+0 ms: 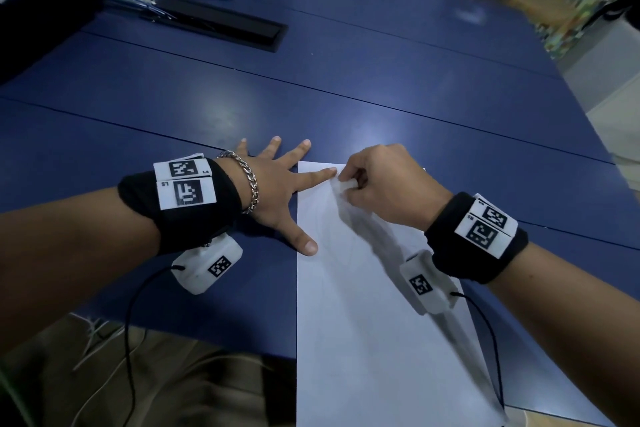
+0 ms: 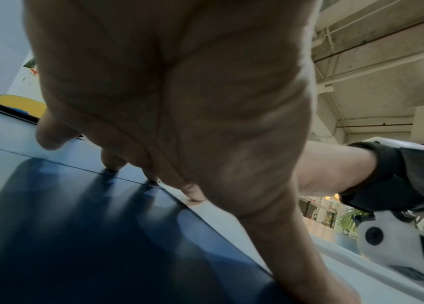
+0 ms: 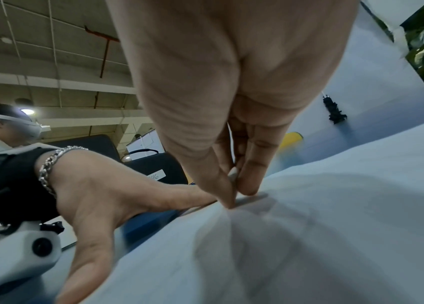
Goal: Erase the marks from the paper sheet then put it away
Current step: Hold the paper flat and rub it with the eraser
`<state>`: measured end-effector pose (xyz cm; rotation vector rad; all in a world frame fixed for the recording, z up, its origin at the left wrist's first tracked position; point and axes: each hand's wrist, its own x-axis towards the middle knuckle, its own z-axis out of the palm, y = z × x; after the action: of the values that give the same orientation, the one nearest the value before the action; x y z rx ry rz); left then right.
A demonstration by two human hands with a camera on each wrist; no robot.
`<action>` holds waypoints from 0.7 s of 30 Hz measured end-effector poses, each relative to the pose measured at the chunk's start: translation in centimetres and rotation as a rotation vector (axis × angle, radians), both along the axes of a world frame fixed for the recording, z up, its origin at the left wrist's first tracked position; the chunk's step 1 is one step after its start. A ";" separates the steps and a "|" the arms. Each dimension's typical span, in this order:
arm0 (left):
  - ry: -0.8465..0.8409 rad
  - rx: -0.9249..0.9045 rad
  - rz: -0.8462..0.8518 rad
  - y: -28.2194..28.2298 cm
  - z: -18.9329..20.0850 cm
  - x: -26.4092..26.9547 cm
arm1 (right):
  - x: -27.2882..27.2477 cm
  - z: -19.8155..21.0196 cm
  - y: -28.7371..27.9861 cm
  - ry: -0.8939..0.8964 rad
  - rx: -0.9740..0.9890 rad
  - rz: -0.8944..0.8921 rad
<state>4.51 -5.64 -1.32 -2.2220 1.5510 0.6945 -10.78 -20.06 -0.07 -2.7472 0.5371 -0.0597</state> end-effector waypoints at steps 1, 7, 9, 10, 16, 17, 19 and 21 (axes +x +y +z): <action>-0.004 -0.013 0.013 0.1 0.0 0.0 | -0.1 -0.2 0.0 0.003 -0.008 0.001; -0.032 -0.061 0.021 1.0 -0.4 0.0 | -0.4 0.1 -0.8 0.062 0.040 -0.033; -0.024 -0.043 0.031 1.0 -0.3 0.1 | -0.1 0.5 -0.5 0.062 0.025 -0.002; -0.021 -0.033 0.033 1.0 -0.2 0.1 | 0.2 0.6 -0.3 0.054 0.021 0.016; -0.008 0.009 0.029 1.0 0.0 0.1 | 1.3 -0.1 0.4 0.022 -0.010 -0.008; -0.006 0.012 0.030 1.0 0.0 0.2 | 1.2 -0.2 0.7 0.019 -0.014 0.008; -0.006 0.012 0.025 1.0 -0.1 0.2 | 0.9 -0.1 1.6 0.025 -0.022 0.084; -0.008 0.008 0.017 1.0 -0.1 0.2 | 0.8 0.1 1.8 0.049 -0.022 0.135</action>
<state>4.76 -4.68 -1.45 -2.2324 1.5246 0.6949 -9.97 -18.29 0.07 -2.8049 0.3646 0.0345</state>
